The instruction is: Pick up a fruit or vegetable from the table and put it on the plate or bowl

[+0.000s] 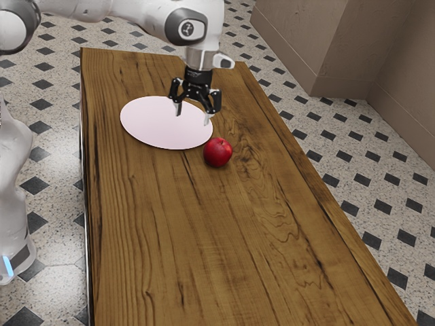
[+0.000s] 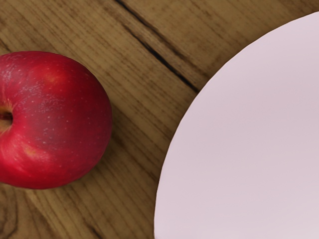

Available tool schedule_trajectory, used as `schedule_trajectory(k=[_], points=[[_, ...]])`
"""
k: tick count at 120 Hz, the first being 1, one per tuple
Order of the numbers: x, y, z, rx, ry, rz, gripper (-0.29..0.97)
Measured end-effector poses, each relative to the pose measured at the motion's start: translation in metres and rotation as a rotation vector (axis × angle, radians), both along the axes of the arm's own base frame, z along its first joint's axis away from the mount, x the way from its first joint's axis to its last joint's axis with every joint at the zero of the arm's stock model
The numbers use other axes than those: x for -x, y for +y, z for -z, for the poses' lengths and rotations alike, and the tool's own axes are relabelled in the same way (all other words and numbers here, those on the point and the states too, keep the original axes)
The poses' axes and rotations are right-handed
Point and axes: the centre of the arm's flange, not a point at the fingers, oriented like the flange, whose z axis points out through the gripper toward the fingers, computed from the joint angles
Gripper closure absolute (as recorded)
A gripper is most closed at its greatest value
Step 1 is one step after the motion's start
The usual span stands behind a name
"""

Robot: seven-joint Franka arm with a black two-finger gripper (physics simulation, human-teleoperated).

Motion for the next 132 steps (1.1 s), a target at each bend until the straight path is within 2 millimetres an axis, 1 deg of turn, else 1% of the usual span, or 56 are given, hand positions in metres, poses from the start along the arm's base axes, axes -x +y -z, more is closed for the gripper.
schedule_trajectory(k=[10, 21, 32, 55, 74, 82, 132], points=[[-0.013, -0.002, 0.008, -0.023, -0.018, 0.007, 0.00], [-0.030, -0.016, 0.011, -0.049, -0.053, 0.038, 0.00], [-0.038, -0.021, 0.010, -0.062, -0.087, 0.052, 0.00], [-0.043, -0.018, 0.007, -0.075, -0.134, 0.055, 0.00], [-0.051, -0.042, 0.005, -0.079, -0.161, 0.107, 0.00], [-0.053, -0.047, 0.004, -0.073, -0.171, 0.114, 0.00], [-0.052, -0.049, 0.016, -0.046, -0.170, 0.111, 0.00]])
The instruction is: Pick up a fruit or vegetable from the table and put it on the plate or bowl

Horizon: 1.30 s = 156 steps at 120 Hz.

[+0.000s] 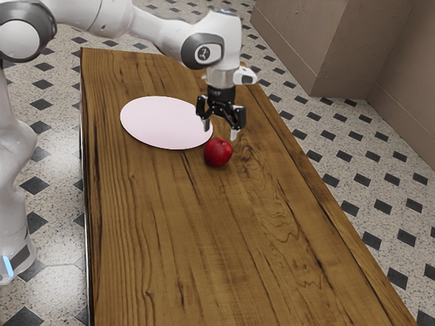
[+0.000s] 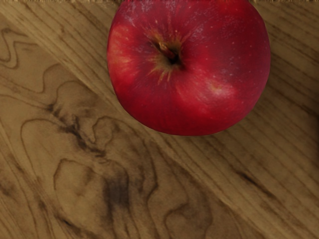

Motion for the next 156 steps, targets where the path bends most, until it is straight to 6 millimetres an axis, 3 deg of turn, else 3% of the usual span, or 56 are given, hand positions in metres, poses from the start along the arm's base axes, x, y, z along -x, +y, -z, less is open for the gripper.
schedule_trajectory(k=[24, 70, 156], points=[[0.005, -0.001, 0.015, 0.019, 0.026, -0.003, 0.00], [0.008, 0.008, 0.024, 0.033, 0.040, -0.025, 0.00], [-0.003, 0.003, 0.046, 0.017, 0.058, -0.029, 0.00]])
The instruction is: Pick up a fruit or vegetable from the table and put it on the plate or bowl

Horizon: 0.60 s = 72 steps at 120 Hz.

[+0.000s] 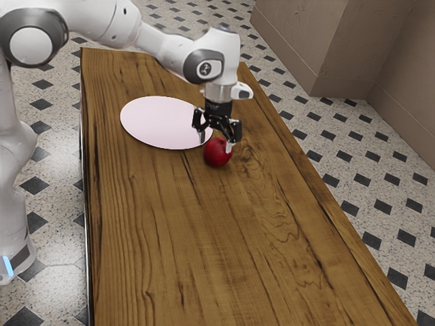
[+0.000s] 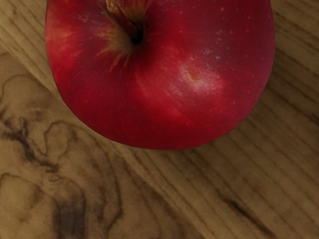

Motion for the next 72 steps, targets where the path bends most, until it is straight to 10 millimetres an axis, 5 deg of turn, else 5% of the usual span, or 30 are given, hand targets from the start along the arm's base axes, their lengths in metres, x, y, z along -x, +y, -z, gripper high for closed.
schedule_trajectory(k=[72], points=[[-0.006, 0.001, 0.015, -0.001, 0.011, -0.018, 0.00]])
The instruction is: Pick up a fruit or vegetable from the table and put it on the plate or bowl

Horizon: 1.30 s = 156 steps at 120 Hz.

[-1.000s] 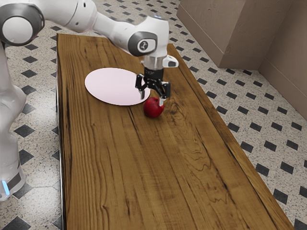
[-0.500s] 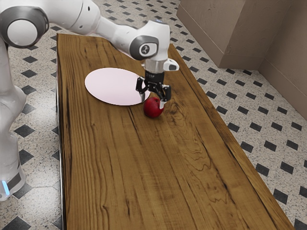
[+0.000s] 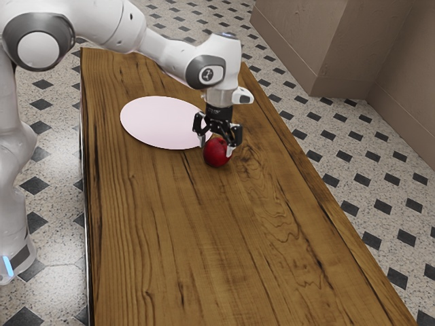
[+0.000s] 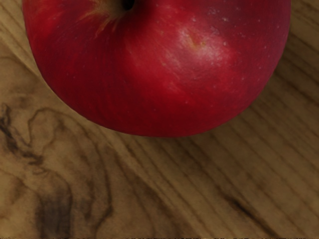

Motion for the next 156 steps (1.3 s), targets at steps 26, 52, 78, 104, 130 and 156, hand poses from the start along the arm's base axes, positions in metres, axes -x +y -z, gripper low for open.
schedule_trajectory(k=[26, 52, 78, 104, 130, 156], points=[[-0.002, 0.001, 0.004, -0.003, 0.003, -0.005, 0.00], [-0.006, -0.005, 0.011, -0.003, 0.012, -0.001, 0.00], [-0.009, -0.013, 0.015, 0.003, 0.010, 0.005, 0.01], [-0.008, -0.004, 0.012, 0.005, 0.002, -0.020, 0.24], [-0.007, 0.001, 0.009, -0.004, 0.000, -0.042, 0.42], [-0.005, -0.003, -0.002, -0.004, -0.016, -0.050, 0.61]])
